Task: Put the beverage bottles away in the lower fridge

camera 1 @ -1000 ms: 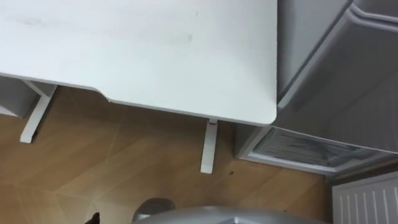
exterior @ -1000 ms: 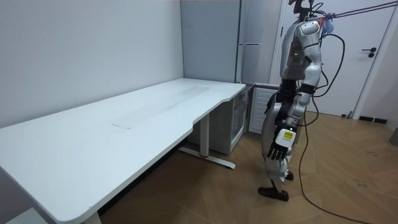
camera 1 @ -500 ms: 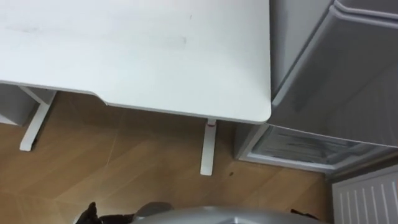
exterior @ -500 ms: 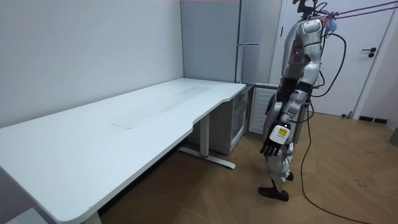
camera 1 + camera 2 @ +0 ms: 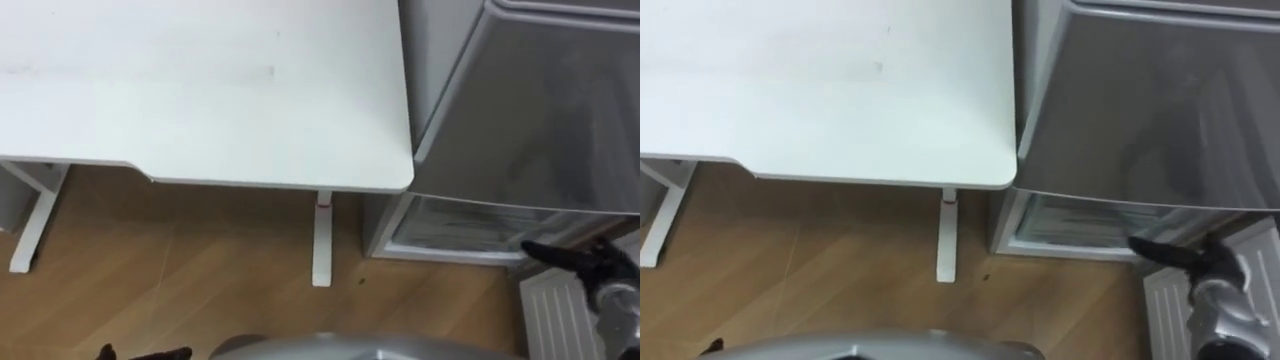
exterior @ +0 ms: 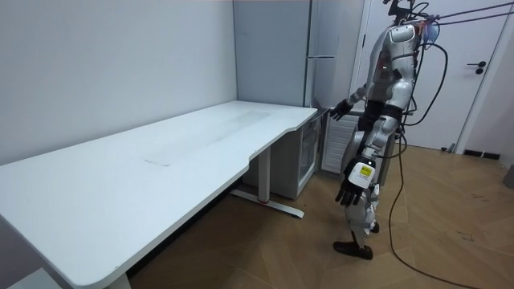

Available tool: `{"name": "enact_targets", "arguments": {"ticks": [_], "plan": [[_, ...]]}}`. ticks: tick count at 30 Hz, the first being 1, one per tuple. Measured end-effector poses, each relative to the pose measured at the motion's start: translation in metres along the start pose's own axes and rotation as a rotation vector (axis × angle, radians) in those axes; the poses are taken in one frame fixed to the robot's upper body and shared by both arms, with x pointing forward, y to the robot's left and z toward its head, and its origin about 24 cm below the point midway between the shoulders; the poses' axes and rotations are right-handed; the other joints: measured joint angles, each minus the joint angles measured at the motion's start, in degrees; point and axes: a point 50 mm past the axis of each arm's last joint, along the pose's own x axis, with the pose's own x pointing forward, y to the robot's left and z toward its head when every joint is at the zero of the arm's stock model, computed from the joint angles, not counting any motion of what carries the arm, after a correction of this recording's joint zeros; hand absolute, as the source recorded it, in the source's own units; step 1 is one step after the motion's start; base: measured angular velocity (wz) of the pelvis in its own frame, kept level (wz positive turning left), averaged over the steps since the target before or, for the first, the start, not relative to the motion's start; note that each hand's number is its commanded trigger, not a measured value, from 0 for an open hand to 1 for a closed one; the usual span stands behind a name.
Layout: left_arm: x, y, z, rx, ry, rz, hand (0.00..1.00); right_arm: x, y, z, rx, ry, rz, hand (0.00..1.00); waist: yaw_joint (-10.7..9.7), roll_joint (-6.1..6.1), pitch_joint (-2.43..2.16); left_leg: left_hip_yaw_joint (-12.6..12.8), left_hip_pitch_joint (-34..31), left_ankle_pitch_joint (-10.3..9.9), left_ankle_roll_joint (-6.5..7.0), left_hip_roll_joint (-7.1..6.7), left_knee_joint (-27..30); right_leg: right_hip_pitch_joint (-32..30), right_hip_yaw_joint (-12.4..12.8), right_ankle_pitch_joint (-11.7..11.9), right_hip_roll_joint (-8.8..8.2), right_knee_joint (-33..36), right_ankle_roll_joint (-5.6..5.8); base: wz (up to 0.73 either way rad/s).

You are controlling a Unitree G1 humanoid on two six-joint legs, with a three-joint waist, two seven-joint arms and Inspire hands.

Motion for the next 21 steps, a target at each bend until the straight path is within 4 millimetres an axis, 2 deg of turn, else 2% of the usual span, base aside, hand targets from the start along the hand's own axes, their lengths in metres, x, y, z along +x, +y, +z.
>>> {"name": "enact_targets", "arguments": {"ticks": [2,4,6,7,9,11,12,13,14,16,17,19,21], "plan": [[0.000,0.007,0.004,-0.027,-0.022,0.022,0.00,0.001,-0.010,0.012,-0.017,-0.026,-0.059,0.00,-0.9,-0.67,0.05,0.1,0.2,0.2,-0.03,0.01,0.0,-0.1,0.0,0.0,0.00,0.0,-0.02,-0.07],[-0.001,0.014,0.001,-0.029,-0.013,0.041,0.00,0.000,-0.017,0.034,-0.029,-0.118,-0.116,0.00,-1.9,-0.92,0.03,0.4,0.0,0.2,-0.03,-0.02,0.0,-0.1,0.4,0.0,-0.05,0.1,-0.02,-0.08],[-0.001,0.022,0.003,-0.028,-0.024,0.056,0.00,-0.004,-0.035,0.080,-0.045,-0.289,-0.183,0.00,-3.1,-1.01,0.05,0.7,-0.4,0.2,-0.01,-0.02,0.0,-0.4,0.7,0.0,-0.11,0.1,-0.03,-0.05],[-0.001,0.024,0.006,-0.020,-0.035,0.057,0.00,-0.006,-0.040,0.091,-0.054,-0.328,-0.207,0.00,-3.2,-1.08,0.07,0.7,-0.5,0.2,-0.01,0.02,0.0,-0.5,0.7,0.0,-0.07,0.1,-0.03,-0.06],[0.001,0.029,0.017,0.001,-0.068,0.063,0.00,-0.011,-0.062,0.123,-0.046,-0.443,-0.294,0.00,-3.6,-1.30,-0.31,0.9,-0.7,0.2,-0.02,0.24,-0.3,-1.1,1.2,0.1,0.12,0.1,-0.20,-0.03],[0.001,0.033,0.019,0.010,-0.072,0.070,0.00,-0.015,-0.074,0.137,-0.022,-0.491,-0.344,0.00,-3.9,-1.48,-0.46,0.8,-0.8,0.1,-0.06,0.40,-0.3,-1.0,1.2,0.2,0.32,0.1,-0.34,-0.02],[0.001,0.035,0.020,0.014,-0.069,0.074,0.00,-0.016,-0.083,0.140,0.005,-0.498,-0.372,0.00,-4.1,-1.49,-0.44,0.7,-1.0,0.1,-0.08,0.46,-0.3,-1.1,1.2,0.3,0.39,0.0,-0.40,0.00],[0.001,0.036,0.020,0.019,-0.066,0.076,0.00,-0.015,-0.087,0.139,0.011,-0.485,-0.385,0.00,-4.2,-2.07,-0.52,0.6,-1.2,0.1,-0.10,0.45,-0.3,-1.1,1.1,0.3,0.41,0.0,-0.40,0.12],[0.001,0.038,0.020,0.024,-0.063,0.080,0.00,-0.011,-0.097,0.133,0.021,-0.432,-0.415,0.00,-4.3,-2.23,-0.62,0.2,-1.3,0.2,-0.15,0.41,-0.3,-1.0,0.7,0.3,0.42,0.0,-0.40,0.14],[0.001,0.042,0.019,0.036,-0.051,0.089,0.00,-0.005,-0.107,0.117,0.071,-0.336,-0.452,0.00,-4.5,-2.56,-0.54,-0.2,-1.9,0.2,-0.25,0.53,0.4,-1.0,0.0,0.3,0.55,-0.1,-0.41,0.17],[0.001,0.043,0.020,0.040,-0.047,0.088,0.00,-0.003,-0.114,0.106,0.112,-0.275,-0.464,0.00,-5.1,-2.82,-0.71,-0.6,-2.4,0.2,-0.27,0.53,0.7,-1.1,-0.1,0.3,0.59,-0.1,-0.42,0.21],[0.000,0.046,0.018,0.033,-0.044,0.081,0.00,0.001,-0.124,0.092,0.180,-0.178,-0.469,0.00,-5.6,-2.67,-0.73,-0.9,-3.1,0.1,-0.27,0.55,1.7,-1.2,-0.2,0.3,0.62,-0.1,-0.42,0.16],[-0.002,0.048,0.017,0.043,-0.047,0.070,0.00,0.000,-0.137,0.073,0.278,-0.078,-0.481,0.00,-5.6,-1.68,-0.71,-1.3,-3.7,-0.2,-0.27,0.71,2.3,-1.2,-0.7,0.3,0.74,-0.1,-0.42,0.08]]}}
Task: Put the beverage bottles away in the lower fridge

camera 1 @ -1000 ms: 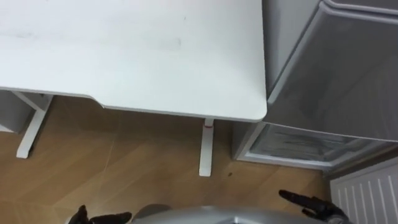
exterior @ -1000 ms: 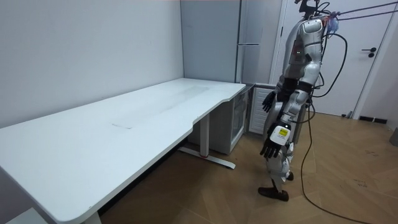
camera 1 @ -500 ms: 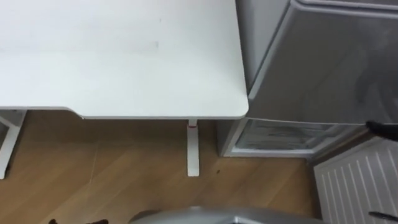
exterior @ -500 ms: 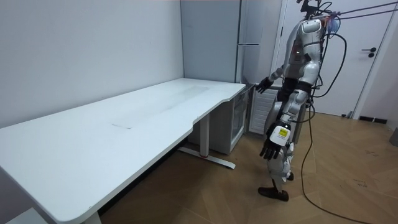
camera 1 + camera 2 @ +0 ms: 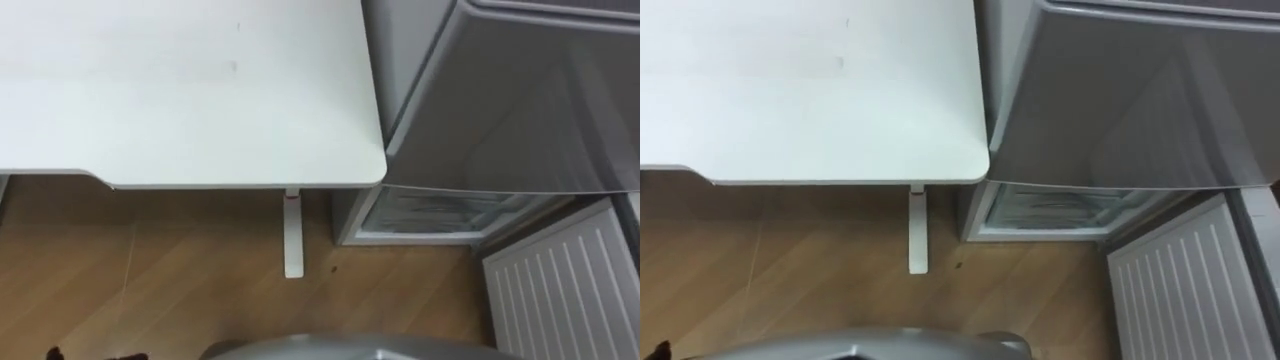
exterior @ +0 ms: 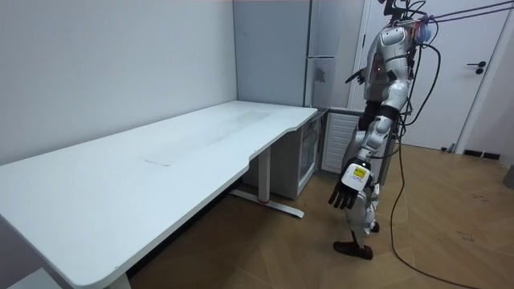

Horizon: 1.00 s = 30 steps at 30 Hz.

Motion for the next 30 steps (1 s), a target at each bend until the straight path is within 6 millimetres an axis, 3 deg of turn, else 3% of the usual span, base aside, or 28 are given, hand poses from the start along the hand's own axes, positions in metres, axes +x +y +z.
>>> {"name": "enact_targets", "arguments": {"ticks": [3,6,11,17,19,21,24,26,30], "plan": [[-0.001,0.002,-0.004,0.018,0.016,-0.014,0.00,0.002,-0.014,-0.005,0.070,0.067,-0.021,0.00,-0.4,1.52,-0.22,-0.4,-0.1,-0.1,0.00,0.02,0.3,0.2,-0.6,0.1,0.08,0.0,-0.13,0.02],[-0.001,0.008,-0.001,0.048,0.011,-0.008,0.00,0.003,-0.019,-0.009,0.117,0.110,-0.016,0.00,-1.9,2.98,-0.10,-1.2,0.1,0.0,-0.17,0.07,0.8,0.8,-0.8,0.1,0.28,0.0,-0.18,0.14],[0.001,0.022,0.007,0.071,-0.003,0.009,0.00,0.002,-0.020,-0.016,0.155,0.153,0.006,0.00,-2.2,3.61,0.02,-0.8,-0.1,0.3,-0.41,0.45,1.4,0.0,0.3,-0.6,0.60,0.2,-1.01,-0.06],[0.001,0.021,0.008,0.097,0.000,-0.018,0.00,0.002,-0.020,-0.016,0.214,0.162,-0.001,0.00,-2.0,5.21,0.27,0.0,-2.2,0.3,-0.43,1.08,2.2,-2.6,1.3,-0.2,1.15,0.4,-1.34,-0.09],[0.000,0.020,0.004,0.133,0.020,-0.021,0.00,0.002,-0.019,-0.014,0.217,0.160,-0.009,0.00,-1.9,5.85,0.15,0.4,-2.3,0.4,-0.56,1.20,2.3,-3.2,2.0,0.0,1.27,0.4,-1.49,-0.14],[-0.001,0.018,-0.001,0.172,0.034,-0.044,0.00,0.003,-0.020,-0.010,0.205,0.150,-0.018,0.00,-1.9,7.23,0.18,0.8,-2.1,0.4,-0.61,1.22,1.9,-3.3,2.4,0.0,1.26,0.6,-1.50,-0.07],[-0.002,0.018,-0.001,0.177,0.035,-0.060,0.00,0.003,-0.019,-0.012,0.184,0.161,-0.024,0.00,-2.4,8.74,0.65,0.9,-2.1,0.4,-0.62,1.21,1.8,-3.5,2.3,-0.3,1.07,1.1,-1.58,-0.01],[-0.002,0.017,-0.001,0.179,0.033,-0.067,0.00,0.003,-0.019,-0.013,0.172,0.166,-0.021,0.00,-2.6,9.45,0.59,0.9,-2.9,0.4,-0.68,1.21,1.9,-4.5,2.3,-0.5,0.98,1.6,-1.63,0.00],[-0.002,0.018,-0.002,0.184,0.037,-0.068,0.00,0.003,-0.019,-0.013,0.134,0.163,-0.016,0.00,-3.3,9.67,0.69,1.4,-3.6,0.5,-0.74,1.12,1.8,-6.3,2.5,-1.5,0.45,3.4,-1.70,-0.02]]}}
